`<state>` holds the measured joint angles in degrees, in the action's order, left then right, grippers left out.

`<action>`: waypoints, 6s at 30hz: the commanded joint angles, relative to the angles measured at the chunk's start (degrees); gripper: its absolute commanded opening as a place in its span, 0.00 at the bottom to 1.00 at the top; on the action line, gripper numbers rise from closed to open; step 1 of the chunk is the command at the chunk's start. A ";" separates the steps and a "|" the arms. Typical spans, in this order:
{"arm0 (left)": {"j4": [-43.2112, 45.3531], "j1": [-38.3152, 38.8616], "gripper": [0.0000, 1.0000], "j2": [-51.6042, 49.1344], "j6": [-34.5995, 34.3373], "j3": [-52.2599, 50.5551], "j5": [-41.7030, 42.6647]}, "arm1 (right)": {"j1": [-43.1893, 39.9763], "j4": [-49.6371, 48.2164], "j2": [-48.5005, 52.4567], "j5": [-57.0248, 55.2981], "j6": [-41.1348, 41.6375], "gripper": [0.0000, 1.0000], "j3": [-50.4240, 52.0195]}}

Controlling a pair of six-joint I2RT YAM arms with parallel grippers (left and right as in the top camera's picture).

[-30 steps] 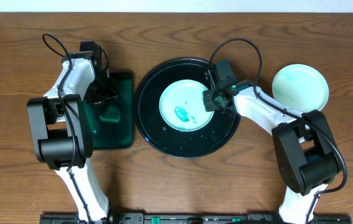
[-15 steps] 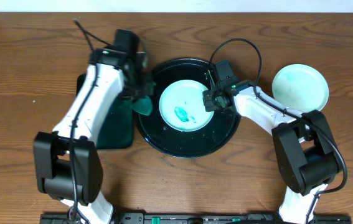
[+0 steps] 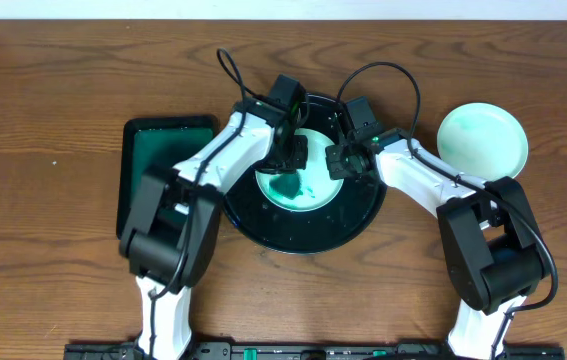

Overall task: Clean dirty plates on tray and stack at the side
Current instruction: 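Scrub the plate with the left-held sponge while right gripper holds rim, then return the sponge to its green holder with the left gripper, then drag the plate to the tray edge and tilt it up with right gripper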

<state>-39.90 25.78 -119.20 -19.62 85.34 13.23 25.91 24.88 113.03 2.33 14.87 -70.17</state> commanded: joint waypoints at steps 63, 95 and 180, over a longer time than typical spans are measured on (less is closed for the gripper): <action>2.51 2.40 0.07 -6.73 6.03 -0.04 29.20 | 1.88 4.07 2.36 4.63 0.98 0.01 1.66; -9.55 -4.11 0.07 -3.02 -1.20 3.76 -18.10 | 1.88 4.74 2.36 4.66 0.98 0.01 1.66; -15.80 -32.30 0.79 7.43 1.73 -5.40 7.15 | 24.46 -14.71 -19.85 -64.19 -62.93 0.01 1.55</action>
<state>-55.24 -6.55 -112.07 -17.78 80.03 19.22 48.07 11.68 94.74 -54.28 -36.23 -68.38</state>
